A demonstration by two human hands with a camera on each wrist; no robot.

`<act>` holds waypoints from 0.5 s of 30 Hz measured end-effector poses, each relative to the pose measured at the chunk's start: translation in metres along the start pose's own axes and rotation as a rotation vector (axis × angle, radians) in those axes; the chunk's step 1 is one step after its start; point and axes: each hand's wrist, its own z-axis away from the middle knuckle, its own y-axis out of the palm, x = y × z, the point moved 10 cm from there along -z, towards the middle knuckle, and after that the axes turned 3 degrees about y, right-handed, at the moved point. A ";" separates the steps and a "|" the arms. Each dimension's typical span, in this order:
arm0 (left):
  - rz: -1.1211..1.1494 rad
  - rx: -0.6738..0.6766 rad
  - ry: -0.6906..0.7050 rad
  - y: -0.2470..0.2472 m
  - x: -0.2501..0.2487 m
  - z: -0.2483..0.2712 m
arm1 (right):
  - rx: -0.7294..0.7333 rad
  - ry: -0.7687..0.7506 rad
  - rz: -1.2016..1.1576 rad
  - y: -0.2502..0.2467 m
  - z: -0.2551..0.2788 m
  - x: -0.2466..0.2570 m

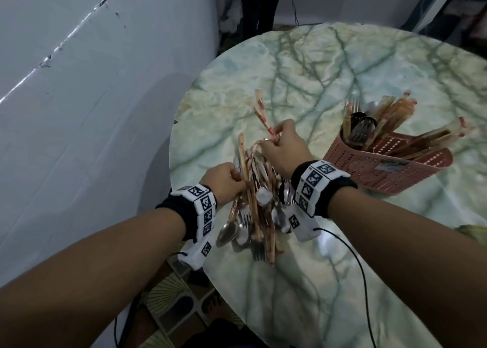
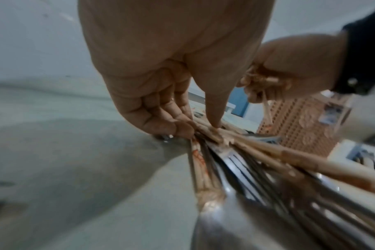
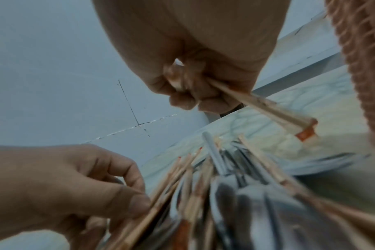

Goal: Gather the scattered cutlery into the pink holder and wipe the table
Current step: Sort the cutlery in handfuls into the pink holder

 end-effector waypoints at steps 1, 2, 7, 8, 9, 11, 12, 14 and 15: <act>-0.068 -0.015 0.017 -0.002 -0.006 0.002 | 0.011 -0.009 0.034 -0.003 -0.001 -0.002; -0.097 -0.020 0.033 -0.002 -0.010 0.003 | 0.028 -0.012 0.089 -0.005 -0.002 -0.005; -0.049 0.041 -0.028 -0.001 -0.010 -0.001 | 0.092 0.022 0.263 -0.011 0.004 -0.036; -0.013 0.057 -0.039 -0.001 -0.009 -0.002 | 0.108 0.031 0.266 -0.012 0.006 -0.041; 0.025 0.069 -0.057 -0.001 -0.009 -0.001 | 0.121 0.039 0.274 -0.011 0.008 -0.046; 0.088 0.061 -0.074 -0.003 -0.008 -0.001 | 0.129 0.043 0.274 -0.011 0.010 -0.050; 0.085 0.044 -0.066 -0.005 -0.009 -0.002 | 0.125 0.028 0.267 -0.011 0.011 -0.049; 0.069 0.008 -0.030 -0.012 -0.013 0.000 | 0.137 -0.045 0.266 -0.008 0.015 -0.040; 0.113 -0.009 -0.024 -0.015 -0.013 0.001 | 0.160 -0.087 0.272 -0.005 0.018 -0.035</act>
